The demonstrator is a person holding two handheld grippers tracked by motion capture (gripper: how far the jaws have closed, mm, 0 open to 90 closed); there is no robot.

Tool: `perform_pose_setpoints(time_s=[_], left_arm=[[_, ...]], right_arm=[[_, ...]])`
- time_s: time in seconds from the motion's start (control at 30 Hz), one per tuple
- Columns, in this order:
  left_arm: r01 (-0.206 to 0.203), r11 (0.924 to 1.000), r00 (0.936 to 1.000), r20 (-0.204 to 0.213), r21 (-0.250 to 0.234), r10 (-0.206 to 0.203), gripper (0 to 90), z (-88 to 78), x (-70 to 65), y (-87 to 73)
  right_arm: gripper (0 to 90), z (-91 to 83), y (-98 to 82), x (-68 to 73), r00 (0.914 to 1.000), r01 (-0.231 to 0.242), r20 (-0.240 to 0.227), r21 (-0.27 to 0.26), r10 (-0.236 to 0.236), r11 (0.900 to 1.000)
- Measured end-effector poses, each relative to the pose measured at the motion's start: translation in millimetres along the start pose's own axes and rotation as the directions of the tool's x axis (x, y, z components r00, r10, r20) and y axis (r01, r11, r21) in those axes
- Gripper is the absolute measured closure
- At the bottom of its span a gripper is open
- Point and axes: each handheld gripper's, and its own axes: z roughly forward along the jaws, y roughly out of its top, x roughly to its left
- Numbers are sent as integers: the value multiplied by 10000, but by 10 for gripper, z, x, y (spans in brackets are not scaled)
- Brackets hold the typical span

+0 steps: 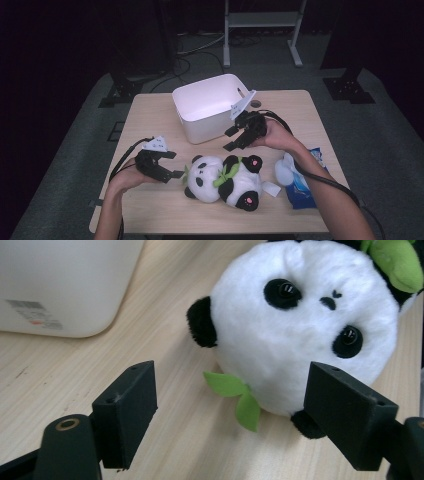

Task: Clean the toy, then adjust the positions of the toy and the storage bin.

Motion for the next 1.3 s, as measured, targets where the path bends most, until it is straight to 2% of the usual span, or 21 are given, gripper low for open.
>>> perform_pose_setpoints(time_s=[0.17, 0.27, 0.47, 0.57, 1.0, 1.2, 1.3], left_arm=[[40, 9998, 9999, -93, -178, -42, 168, -31, 16, -4], [108, 9998, 9998, -177, -193, -112, 167, -52, 28, -15], [87, 9994, 9995, -302, -347, -98, 167, -118, 38, -15], [96, 9988, 9994, -328, -470, -112, 167, -156, 43, -19], [147, 9995, 9993, -343, -288, -157, 167, -142, 63, -44], [166, 9994, 9991, -379, -313, -177, 167, -160, 64, -42], [145, 9994, 9991, -389, -314, -157, 167, -161, 60, -43]], right_arm=[[345, -92, 14, -73, 9997, -127, 201, -179, 131, 9998], [344, -103, 24, -104, 9997, -207, 152, -347, 213, 9992], [344, -75, 56, -154, 9995, -240, 183, -60, 241, 9997], [344, -83, 84, -184, 9994, -198, 269, -85, 200, 9998], [343, -158, 234, -373, 9981, -64, 603, -279, 81, 9996], [348, -169, 302, -477, 9965, -53, 830, -179, 68, 9998], [358, -132, 355, -569, 9956, 15, 932, 83, -22, 10000]])
